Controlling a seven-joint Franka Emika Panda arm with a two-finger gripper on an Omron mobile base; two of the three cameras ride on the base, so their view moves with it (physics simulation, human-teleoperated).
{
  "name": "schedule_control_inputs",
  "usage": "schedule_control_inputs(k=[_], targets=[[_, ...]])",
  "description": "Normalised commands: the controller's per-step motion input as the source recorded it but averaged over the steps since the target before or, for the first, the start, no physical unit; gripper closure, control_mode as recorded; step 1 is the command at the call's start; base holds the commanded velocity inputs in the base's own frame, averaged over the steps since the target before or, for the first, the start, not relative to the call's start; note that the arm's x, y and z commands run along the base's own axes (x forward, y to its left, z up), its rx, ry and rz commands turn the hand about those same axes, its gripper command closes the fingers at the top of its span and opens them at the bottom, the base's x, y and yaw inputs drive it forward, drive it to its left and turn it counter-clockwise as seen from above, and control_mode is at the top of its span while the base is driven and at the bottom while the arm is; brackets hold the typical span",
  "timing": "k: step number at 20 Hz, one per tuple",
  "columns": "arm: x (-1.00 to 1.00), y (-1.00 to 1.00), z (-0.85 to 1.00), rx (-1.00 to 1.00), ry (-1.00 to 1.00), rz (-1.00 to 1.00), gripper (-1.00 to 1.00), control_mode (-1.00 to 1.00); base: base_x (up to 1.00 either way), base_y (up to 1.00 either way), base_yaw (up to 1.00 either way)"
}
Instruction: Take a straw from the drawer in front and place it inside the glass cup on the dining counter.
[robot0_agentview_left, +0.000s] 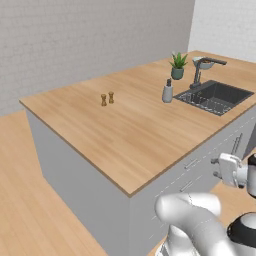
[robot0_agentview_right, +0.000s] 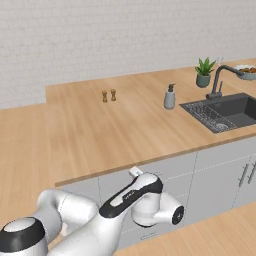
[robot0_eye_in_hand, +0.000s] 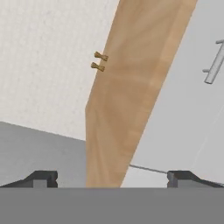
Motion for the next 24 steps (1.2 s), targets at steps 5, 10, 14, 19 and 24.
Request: schedule_control_inputs(k=[5, 10, 14, 19, 24], targets=[[0.58, -0.41, -0.35, 0.25, 0.0, 0.02, -1.0, -1.0, 0.0, 0.0, 0.0], [0.47, -0.17, -0.42, 0.12, -0.01, 0.05, -1.0, -1.0, 0.0, 0.0, 0.0], [0.4, -0.09, -0.32, 0.03, 0.0, 0.01, -1.0, -1.0, 0.0, 0.0, 0.0], [0.46, -0.06, -0.26, 0.0, 0.01, 0.0, -1.0, -1.0, 0.0, 0.0, 0.0], [0.41, 0.0, -0.38, 0.0, 0.08, 0.0, -1.0, -1.0, 0.0, 0.0, 0.0]])
